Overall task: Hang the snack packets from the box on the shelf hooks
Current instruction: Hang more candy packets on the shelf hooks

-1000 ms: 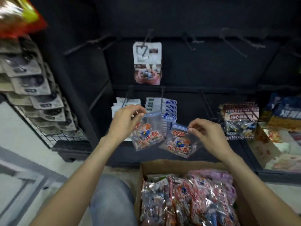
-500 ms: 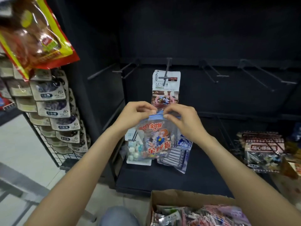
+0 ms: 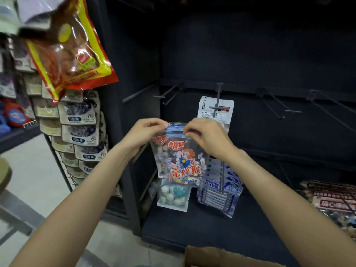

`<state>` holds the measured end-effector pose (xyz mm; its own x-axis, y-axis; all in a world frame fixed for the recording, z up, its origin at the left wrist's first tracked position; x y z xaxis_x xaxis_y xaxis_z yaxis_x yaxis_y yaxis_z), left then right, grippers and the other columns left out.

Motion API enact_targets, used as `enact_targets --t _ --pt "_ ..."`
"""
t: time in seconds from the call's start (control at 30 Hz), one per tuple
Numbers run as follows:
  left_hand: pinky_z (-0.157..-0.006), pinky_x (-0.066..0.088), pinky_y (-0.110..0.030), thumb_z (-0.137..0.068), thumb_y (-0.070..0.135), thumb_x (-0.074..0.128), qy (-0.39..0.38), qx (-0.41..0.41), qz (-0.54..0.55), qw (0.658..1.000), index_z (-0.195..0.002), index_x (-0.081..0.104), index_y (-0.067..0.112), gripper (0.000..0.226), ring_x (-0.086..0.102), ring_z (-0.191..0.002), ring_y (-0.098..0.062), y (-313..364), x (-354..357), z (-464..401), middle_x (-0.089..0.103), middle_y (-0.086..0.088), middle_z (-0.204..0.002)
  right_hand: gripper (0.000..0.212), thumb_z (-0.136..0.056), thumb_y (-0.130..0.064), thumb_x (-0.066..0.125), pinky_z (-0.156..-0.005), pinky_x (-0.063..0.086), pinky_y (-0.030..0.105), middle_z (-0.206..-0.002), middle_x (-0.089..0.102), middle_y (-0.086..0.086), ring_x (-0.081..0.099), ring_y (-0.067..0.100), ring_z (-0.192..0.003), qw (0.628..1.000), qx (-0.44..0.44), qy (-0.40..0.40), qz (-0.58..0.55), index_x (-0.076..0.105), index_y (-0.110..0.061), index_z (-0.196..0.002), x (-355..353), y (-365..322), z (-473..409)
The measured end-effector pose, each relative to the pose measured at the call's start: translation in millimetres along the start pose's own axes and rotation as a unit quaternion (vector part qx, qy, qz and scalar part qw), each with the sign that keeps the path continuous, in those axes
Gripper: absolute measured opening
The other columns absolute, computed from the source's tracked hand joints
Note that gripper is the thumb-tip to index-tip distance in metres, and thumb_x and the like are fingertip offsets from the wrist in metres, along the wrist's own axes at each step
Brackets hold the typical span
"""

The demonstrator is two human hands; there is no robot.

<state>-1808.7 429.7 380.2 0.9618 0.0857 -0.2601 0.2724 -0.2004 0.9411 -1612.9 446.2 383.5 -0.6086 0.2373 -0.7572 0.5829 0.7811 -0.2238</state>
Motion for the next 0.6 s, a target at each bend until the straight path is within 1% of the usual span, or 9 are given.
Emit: enact_targets --t 0.03,0.07,0.17,0.23,0.3,0.43,0.53,0.6 --pt "-0.062 0.048 -0.008 -0.09 0.014 0.062 0.024 0.012 -0.015 1.0 -0.093 0.07 0.011 0.009 0.064 -0.068 0.003 2 -4 -8 0.068 0.005 -0.085 0.005 -0.087 -0.014 0.066 -0.071 0.054 0.036 -0.088 0.067 -0.005 0.062 0.014 -0.075 1.0 0.004 0.003 0.0 0.07 -0.014 -0.09 4 2 -9" --pt "-0.065 0.049 -0.01 -0.09 0.015 0.062 0.044 0.028 -0.034 0.998 -0.09 0.07 0.013 0.008 0.063 -0.072 0.001 2 -8 -16 0.068 0.007 -0.085 0.005 -0.087 -0.013 0.066 -0.071 0.053 0.038 -0.088 0.066 -0.005 0.062 0.015 -0.076 1.0 0.01 0.007 -0.002 0.07 -0.014 -0.09 8 3 -17" --pt "-0.08 0.052 -0.025 -0.09 0.021 0.063 0.094 0.071 -0.084 0.989 -0.086 0.07 0.02 0.008 0.064 -0.083 -0.006 -1 -20 -39 0.069 0.009 -0.086 0.005 -0.088 -0.013 0.065 -0.074 0.052 0.039 -0.088 0.063 -0.006 0.059 0.014 -0.078 0.999 0.035 0.02 -0.007 0.069 -0.015 -0.09 19 8 -42" --pt "-0.083 0.052 -0.034 -0.091 0.025 0.061 0.113 0.089 -0.114 0.983 -0.087 0.069 0.022 0.009 0.064 -0.085 -0.009 -5 -23 -53 0.069 0.008 -0.088 0.004 -0.088 -0.014 0.064 -0.076 0.052 0.038 -0.087 0.06 -0.007 0.058 0.013 -0.079 0.998 0.061 0.024 -0.012 0.067 -0.017 -0.088 25 13 -56" --pt "-0.083 0.052 -0.036 -0.092 0.026 0.059 0.12 0.106 -0.133 0.978 -0.089 0.066 0.022 0.009 0.063 -0.086 -0.009 -6 -22 -63 0.067 0.008 -0.09 0.004 -0.088 -0.014 0.065 -0.077 0.051 0.036 -0.087 0.059 -0.007 0.056 0.012 -0.078 0.996 0.087 0.032 -0.02 0.067 -0.017 -0.087 31 20 -65" --pt "-0.083 0.054 -0.036 -0.092 0.028 0.058 0.129 0.118 -0.135 0.975 -0.091 0.066 0.022 0.009 0.065 -0.09 -0.01 -14 -19 -77 0.068 0.008 -0.093 0.004 -0.088 -0.012 0.065 -0.078 0.05 0.035 -0.088 0.058 -0.005 0.054 0.012 -0.078 0.995 0.099 0.025 -0.008 0.067 -0.015 -0.087 36 29 -71" --pt "-0.077 0.053 -0.024 -0.092 0.028 0.059 0.14 0.154 -0.102 0.973 -0.093 0.067 0.022 0.01 0.064 -0.089 -0.003 -21 -21 -77 0.068 0.012 -0.092 0.005 -0.089 -0.01 0.063 -0.078 0.05 0.034 -0.089 0.058 -0.005 0.056 0.013 -0.081 0.997 0.079 0.026 0.004 0.067 -0.013 -0.089 34 29 -74" --pt "-0.075 0.052 -0.019 -0.092 0.028 0.06 0.156 0.17 -0.079 0.97 -0.093 0.067 0.023 0.008 0.064 -0.09 -0.001 -22 -23 -76 0.067 0.015 -0.091 0.005 -0.089 -0.01 0.062 -0.079 0.05 0.035 -0.091 0.06 -0.003 0.057 0.014 -0.082 0.997 0.066 0.026 0.012 0.067 -0.012 -0.09 32 27 -77"
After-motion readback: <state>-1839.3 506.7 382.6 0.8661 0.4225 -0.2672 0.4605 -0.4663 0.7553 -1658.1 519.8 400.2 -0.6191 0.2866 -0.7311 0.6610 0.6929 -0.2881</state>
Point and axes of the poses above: each hand's wrist, its own z-axis away from the middle knuckle, its own x-axis out of the palm, y = z × x, the point moved 2 cm from there along -z, towards the middle knuckle
